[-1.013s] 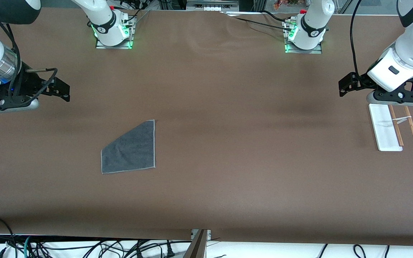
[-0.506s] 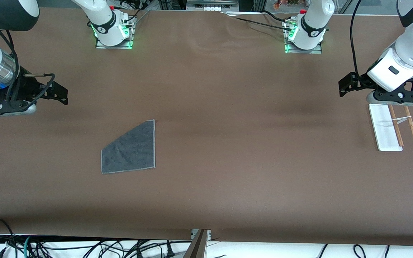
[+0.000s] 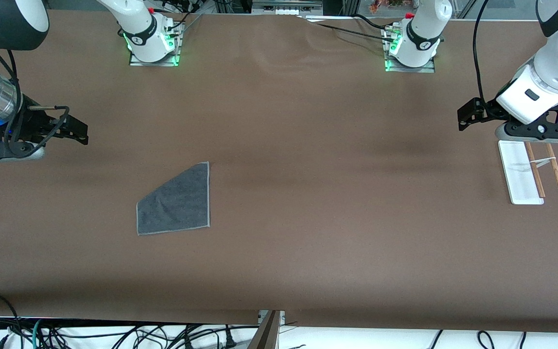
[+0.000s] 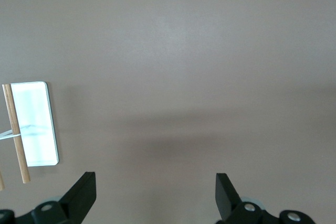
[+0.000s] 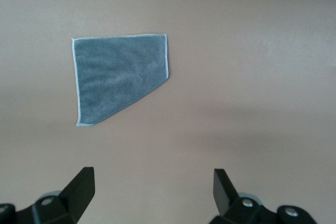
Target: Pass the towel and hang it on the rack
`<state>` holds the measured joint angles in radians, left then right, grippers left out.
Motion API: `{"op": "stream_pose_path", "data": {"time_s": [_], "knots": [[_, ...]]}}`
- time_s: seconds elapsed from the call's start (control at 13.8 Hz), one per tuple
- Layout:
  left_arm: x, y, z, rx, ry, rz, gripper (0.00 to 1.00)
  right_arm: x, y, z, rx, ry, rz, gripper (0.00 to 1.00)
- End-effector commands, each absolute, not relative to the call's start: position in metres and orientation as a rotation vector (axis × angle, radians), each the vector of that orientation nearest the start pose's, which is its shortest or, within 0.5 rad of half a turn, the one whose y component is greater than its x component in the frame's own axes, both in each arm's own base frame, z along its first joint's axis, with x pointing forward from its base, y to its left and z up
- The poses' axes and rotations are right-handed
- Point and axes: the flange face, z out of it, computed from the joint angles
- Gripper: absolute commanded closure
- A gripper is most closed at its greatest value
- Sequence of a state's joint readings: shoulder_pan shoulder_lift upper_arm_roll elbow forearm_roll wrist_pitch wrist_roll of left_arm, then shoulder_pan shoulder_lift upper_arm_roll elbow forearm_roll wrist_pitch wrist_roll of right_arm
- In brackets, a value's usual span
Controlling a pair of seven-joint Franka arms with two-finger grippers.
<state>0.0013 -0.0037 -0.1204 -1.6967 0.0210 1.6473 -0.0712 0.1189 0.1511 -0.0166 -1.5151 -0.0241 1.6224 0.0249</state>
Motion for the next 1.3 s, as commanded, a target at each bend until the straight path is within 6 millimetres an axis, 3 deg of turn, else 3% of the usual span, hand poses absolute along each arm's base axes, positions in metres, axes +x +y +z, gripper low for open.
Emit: {"op": "stream_pose_path", "data": {"time_s": [0.0,0.36,0.65,1.23], "knots": [[0.548,-0.064,0.580,-3.098,0.100,0.054,0.00,0.604,0.064,0.558,-3.171,-0.142,0.099,0.00],[0.548,-0.064,0.580,-3.098,0.098,0.054,0.00,0.597,0.062,0.548,-3.163,-0.157,0.209,0.00],[0.548,-0.064,0.580,-3.098,0.098,0.054,0.00,0.599,0.064,0.549,-3.164,-0.165,0.182,0.00],[0.548,-0.064,0.580,-3.098,0.098,0.054,0.00,0.592,0.069,0.566,-3.172,-0.186,0.108,0.00]]}}
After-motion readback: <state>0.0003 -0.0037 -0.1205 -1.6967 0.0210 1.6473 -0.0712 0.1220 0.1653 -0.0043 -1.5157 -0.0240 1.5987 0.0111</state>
